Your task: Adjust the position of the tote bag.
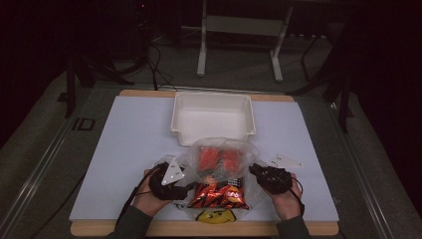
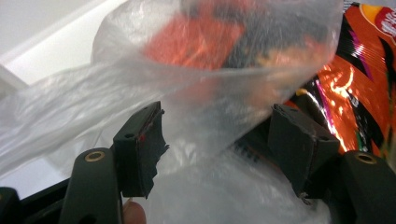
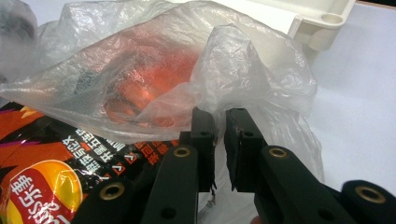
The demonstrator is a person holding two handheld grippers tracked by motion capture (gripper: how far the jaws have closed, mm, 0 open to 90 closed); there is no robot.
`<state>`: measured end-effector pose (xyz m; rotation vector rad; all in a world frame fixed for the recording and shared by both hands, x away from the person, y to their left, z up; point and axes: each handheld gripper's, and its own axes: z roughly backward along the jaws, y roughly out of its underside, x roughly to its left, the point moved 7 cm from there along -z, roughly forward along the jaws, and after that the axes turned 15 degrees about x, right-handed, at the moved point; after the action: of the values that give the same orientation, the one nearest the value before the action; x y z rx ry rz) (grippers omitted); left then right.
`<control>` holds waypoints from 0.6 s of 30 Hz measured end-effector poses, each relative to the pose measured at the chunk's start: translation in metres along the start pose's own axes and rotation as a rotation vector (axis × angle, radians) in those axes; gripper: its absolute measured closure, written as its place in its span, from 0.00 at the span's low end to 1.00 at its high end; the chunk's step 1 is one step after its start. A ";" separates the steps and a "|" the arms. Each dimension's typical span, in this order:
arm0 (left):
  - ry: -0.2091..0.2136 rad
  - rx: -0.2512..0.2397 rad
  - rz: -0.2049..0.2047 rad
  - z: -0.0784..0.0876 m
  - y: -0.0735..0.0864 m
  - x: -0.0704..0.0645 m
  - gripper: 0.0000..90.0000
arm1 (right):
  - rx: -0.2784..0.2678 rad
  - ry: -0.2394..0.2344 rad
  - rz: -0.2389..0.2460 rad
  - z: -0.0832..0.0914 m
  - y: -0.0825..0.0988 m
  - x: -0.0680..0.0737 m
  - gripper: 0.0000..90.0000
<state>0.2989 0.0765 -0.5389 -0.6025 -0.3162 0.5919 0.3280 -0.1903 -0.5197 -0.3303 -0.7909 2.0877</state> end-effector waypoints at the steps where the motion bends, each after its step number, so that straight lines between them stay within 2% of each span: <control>1: 0.005 0.005 0.007 0.000 0.003 0.001 0.41 | 0.001 -0.001 -0.002 0.000 0.000 0.000 0.91; 3: 0.026 0.012 0.012 0.001 0.008 0.002 0.42 | 0.001 -0.002 -0.002 0.000 0.000 0.000 0.91; 7: 0.036 0.023 -0.008 0.001 0.013 -0.001 0.40 | 0.003 -0.004 -0.001 -0.001 -0.001 0.001 0.91; 11: 0.023 0.052 -0.037 -0.005 0.014 -0.005 0.36 | 0.005 -0.008 0.001 -0.003 -0.002 0.002 0.91; 14: -0.003 0.063 -0.050 -0.011 0.009 -0.006 0.36 | 0.006 -0.010 0.001 -0.003 -0.002 0.003 0.91; 18: -0.091 0.120 -0.015 -0.022 0.001 0.001 0.48 | 0.009 -0.015 0.002 -0.004 -0.002 0.003 0.90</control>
<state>0.3094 0.0684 -0.5567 -0.4583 -0.3675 0.6207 0.3294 -0.1860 -0.5213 -0.3112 -0.7900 2.0976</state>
